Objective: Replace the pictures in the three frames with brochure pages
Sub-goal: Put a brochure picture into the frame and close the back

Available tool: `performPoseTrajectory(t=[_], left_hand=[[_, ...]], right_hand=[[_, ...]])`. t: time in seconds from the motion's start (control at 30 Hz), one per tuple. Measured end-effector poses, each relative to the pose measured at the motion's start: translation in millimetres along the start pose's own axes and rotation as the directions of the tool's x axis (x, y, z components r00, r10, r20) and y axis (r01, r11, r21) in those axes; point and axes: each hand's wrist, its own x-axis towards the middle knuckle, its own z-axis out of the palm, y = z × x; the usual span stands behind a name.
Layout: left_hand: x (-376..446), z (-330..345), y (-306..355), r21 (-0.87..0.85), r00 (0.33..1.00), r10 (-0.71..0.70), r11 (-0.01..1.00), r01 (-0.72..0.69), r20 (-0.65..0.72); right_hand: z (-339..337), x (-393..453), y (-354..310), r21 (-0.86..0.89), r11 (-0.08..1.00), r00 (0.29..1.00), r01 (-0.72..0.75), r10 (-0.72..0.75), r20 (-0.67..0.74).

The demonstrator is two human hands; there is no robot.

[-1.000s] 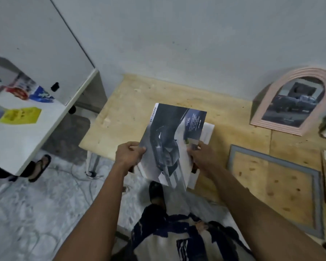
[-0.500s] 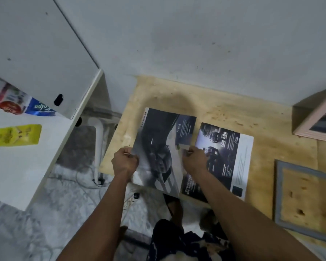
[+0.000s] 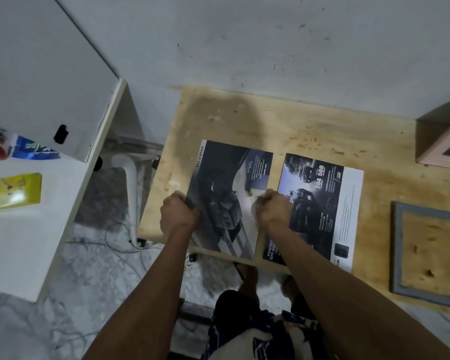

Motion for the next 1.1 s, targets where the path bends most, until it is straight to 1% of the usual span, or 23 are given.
performPoseTrajectory(t=[0.07,0.13,0.2,0.27,0.3,0.37,0.47,0.5,0.57,0.67,0.77,0.87,1.0,1.1], left_hand=[[-2,2,4,0.08,1.0,0.005,0.997,-0.003,-0.018],[-8,7,11,0.102,0.997,0.052,0.994,-0.046,-0.058],[-18,17,26,0.046,0.985,0.151,0.988,-0.147,-0.082],[-35,31,46,-0.068,0.963,0.26,0.962,-0.264,-0.07],[-45,40,58,-0.122,0.955,0.295,0.947,-0.297,-0.034],[-67,59,82,-0.168,0.939,0.336,0.932,-0.321,0.074],[-96,86,109,-0.131,0.927,0.307,0.95,-0.284,0.215],[-104,93,113,-0.111,0.927,0.293,0.955,-0.274,0.236],[-115,105,116,-0.08,0.93,0.264,0.964,-0.252,0.257],[-122,115,116,-0.067,0.947,0.222,0.975,-0.212,0.233],[-126,114,117,-0.035,0.966,0.187,0.982,-0.184,0.179],[-130,107,118,-0.057,0.98,0.14,0.99,-0.133,0.142],[-128,107,114,-0.154,0.987,0.105,0.984,-0.085,0.125],[-125,107,110,-0.226,0.984,0.102,0.972,-0.068,0.144]], right_hand=[[-6,-2,-1,0.015,1.0,1.0,0.002,-0.002,-0.005],[-18,-3,0,0.045,0.999,0.999,-0.001,0.003,-0.038],[-38,-3,10,0.085,0.996,0.996,-0.002,0.01,-0.089],[-62,0,33,0.112,0.993,0.987,-0.028,0.045,-0.153],[-75,2,48,0.112,0.993,0.979,-0.049,0.07,-0.194],[-101,6,80,0.068,0.991,0.961,-0.115,0.128,-0.245],[-129,9,117,0.04,0.965,0.945,-0.26,0.263,-0.193],[-134,10,125,0.048,0.958,0.944,-0.283,0.287,-0.164],[-139,10,136,0.073,0.958,0.951,-0.277,0.284,-0.119],[-143,9,141,0.13,0.96,0.96,-0.248,0.261,-0.101],[-143,8,144,0.175,0.955,0.958,-0.24,0.262,-0.113],[-141,8,146,0.283,0.931,0.952,-0.229,0.274,-0.133],[-142,5,143,0.399,0.893,0.944,-0.207,0.29,-0.16],[-144,4,141,0.42,0.883,0.946,-0.211,0.293,-0.14]])
